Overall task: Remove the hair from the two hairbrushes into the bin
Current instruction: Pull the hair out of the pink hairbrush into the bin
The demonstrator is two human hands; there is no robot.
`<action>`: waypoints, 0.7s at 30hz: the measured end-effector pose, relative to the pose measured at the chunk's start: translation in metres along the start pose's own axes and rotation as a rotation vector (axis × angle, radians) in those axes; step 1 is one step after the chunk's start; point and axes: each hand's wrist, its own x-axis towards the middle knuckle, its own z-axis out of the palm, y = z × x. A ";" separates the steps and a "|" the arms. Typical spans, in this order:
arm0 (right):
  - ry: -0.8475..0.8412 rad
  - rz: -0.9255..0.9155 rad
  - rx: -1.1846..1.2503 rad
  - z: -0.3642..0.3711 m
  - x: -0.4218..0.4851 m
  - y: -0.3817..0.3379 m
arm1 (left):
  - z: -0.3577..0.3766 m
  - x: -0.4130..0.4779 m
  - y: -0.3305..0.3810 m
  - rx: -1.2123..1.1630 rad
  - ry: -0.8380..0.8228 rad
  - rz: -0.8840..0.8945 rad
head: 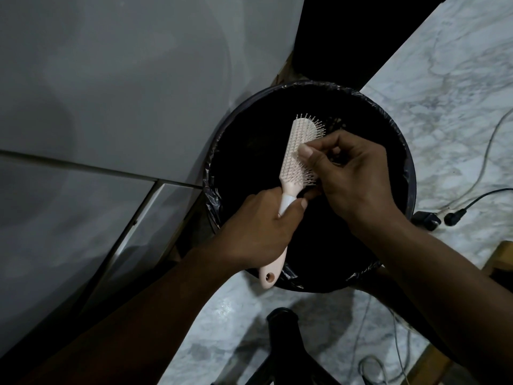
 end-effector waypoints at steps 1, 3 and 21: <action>0.000 0.003 -0.008 0.000 0.000 0.000 | 0.000 0.000 -0.001 0.002 -0.002 -0.001; -0.009 0.029 0.008 -0.001 0.000 0.000 | -0.002 0.001 -0.001 0.011 0.001 -0.004; -0.190 -0.274 -0.455 0.000 -0.007 0.005 | -0.007 0.002 -0.004 0.276 0.119 -0.054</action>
